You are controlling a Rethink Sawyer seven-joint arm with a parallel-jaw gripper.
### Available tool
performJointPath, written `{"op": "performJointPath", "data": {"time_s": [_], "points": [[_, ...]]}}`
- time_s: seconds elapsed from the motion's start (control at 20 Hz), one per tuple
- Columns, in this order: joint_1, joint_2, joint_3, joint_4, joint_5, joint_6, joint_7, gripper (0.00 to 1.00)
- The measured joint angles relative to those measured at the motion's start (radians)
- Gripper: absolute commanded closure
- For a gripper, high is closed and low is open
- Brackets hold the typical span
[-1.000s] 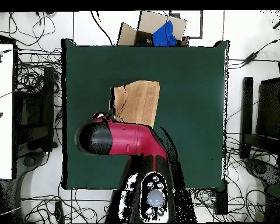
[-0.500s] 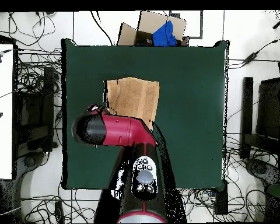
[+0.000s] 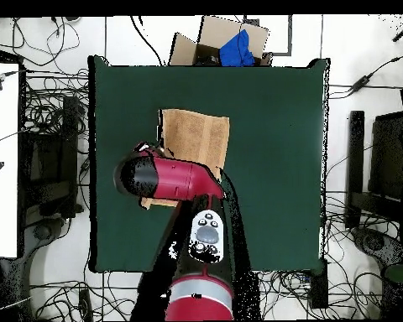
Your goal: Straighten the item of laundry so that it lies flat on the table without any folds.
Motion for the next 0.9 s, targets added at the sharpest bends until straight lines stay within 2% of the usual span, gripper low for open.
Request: {"op": "performJointPath", "data": {"time_s": [0.25, 0.3, 0.9], "points": [[0.032, 0.046, -0.028, -0.038, 0.046, -0.001, 0.0, 1.0], [0.05, 0.062, -0.044, -0.054, 0.067, -0.002, 0.0, 0.0], [0.084, 0.066, -0.07, -0.066, 0.134, -0.007, 0.0, 0.0]]}}
